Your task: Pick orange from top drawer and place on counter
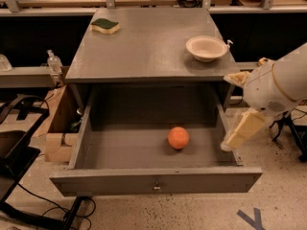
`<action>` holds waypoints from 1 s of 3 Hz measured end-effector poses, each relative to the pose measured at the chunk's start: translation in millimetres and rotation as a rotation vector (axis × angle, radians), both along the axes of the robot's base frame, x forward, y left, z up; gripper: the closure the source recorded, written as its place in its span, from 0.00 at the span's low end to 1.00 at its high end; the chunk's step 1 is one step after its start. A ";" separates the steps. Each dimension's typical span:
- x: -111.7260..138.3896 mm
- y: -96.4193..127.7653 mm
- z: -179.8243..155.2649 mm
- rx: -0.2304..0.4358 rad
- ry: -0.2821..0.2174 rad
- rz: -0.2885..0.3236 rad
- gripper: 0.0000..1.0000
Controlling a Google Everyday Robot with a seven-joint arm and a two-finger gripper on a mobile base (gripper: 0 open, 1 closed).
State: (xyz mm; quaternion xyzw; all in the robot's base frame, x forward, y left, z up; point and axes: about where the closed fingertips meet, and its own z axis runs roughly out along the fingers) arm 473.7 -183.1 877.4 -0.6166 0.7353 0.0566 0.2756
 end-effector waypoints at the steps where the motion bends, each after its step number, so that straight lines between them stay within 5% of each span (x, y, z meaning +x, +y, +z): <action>1: 25.6 14.4 -34.1 0.110 -0.080 0.012 0.00; 3: 67.2 22.9 -59.7 0.110 -0.139 -0.023 0.00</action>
Offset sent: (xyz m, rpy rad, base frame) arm 0.1036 0.0258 -0.0913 0.0813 -0.1428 -0.0729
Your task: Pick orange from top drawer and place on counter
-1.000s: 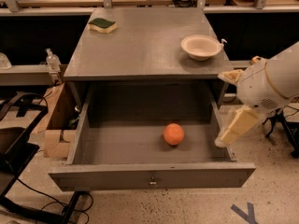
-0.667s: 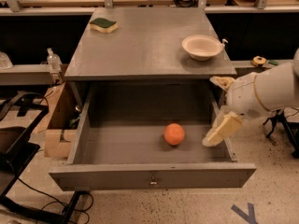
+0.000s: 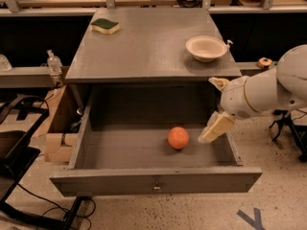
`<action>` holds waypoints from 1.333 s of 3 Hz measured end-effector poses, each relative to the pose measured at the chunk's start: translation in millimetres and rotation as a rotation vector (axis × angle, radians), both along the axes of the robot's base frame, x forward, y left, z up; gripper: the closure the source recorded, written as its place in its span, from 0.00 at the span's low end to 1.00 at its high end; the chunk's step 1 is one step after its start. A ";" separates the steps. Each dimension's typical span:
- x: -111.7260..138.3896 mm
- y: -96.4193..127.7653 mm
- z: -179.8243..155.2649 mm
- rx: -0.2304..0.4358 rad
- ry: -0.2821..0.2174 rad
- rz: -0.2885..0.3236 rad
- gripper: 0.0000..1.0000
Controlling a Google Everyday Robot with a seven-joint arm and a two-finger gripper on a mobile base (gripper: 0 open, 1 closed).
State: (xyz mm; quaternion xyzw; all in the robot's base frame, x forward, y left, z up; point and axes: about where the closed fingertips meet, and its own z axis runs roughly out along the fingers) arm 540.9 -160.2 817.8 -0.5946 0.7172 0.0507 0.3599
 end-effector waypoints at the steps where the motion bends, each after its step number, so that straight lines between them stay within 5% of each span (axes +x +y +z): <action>1: 8.4 0.2 -10.5 0.002 0.000 0.007 0.00; 2: 18.0 3.0 -35.8 0.010 -0.008 0.028 0.00; 4: 48.0 14.9 -109.1 0.032 0.053 0.030 0.00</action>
Offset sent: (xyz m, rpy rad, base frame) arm 0.0314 0.0031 -0.0676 0.0190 -0.0230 0.0484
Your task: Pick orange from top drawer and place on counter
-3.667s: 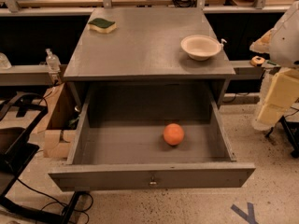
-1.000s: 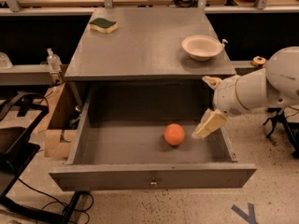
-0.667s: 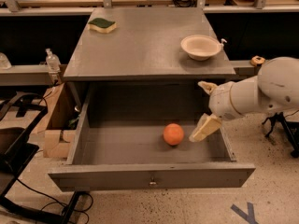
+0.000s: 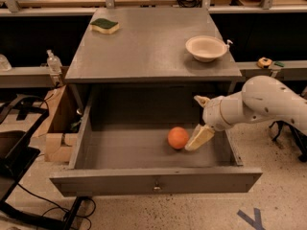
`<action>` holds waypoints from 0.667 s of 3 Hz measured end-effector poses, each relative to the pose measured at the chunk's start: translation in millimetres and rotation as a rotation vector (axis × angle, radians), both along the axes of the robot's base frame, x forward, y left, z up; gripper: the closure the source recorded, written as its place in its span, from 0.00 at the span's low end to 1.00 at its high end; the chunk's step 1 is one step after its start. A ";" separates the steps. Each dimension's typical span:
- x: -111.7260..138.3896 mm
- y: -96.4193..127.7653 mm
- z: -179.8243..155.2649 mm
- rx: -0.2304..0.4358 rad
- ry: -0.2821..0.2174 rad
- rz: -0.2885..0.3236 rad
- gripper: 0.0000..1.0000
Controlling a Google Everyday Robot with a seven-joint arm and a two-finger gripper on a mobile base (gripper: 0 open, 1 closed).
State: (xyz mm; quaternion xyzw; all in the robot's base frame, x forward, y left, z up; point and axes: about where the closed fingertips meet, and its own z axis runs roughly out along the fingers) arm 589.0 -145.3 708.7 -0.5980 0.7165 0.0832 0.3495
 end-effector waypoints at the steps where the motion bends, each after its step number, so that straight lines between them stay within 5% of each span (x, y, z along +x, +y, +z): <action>1: 10.4 5.1 -35.9 -0.031 0.059 0.001 0.00; 2: 13.2 12.4 -74.1 -0.048 0.131 0.007 0.03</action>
Offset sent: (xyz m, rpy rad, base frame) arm 0.0207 0.0103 -0.0936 -0.0758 0.1685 -0.0025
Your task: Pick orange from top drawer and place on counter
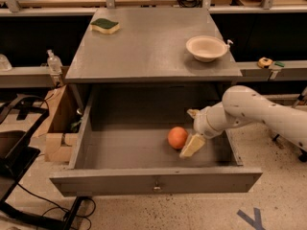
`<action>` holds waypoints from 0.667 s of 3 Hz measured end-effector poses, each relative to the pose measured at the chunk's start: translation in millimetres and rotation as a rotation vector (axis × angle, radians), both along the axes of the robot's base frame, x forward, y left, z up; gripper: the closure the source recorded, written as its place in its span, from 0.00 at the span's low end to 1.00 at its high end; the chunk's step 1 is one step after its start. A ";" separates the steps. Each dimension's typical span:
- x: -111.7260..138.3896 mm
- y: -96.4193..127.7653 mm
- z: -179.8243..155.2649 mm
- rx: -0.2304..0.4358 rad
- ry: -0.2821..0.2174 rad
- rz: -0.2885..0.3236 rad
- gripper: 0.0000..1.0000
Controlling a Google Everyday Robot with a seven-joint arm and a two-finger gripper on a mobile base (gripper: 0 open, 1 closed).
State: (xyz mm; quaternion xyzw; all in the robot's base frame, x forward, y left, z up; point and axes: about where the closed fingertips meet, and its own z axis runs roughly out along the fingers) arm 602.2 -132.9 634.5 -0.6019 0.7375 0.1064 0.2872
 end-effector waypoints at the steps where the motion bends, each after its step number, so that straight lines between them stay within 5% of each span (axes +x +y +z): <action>1: -3.9 8.4 -23.0 0.010 0.045 0.010 0.16; 2: -7.9 25.0 -24.6 0.051 0.058 0.036 0.34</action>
Offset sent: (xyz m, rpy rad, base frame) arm -0.0120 0.0444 -0.0219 0.1057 0.0682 0.0643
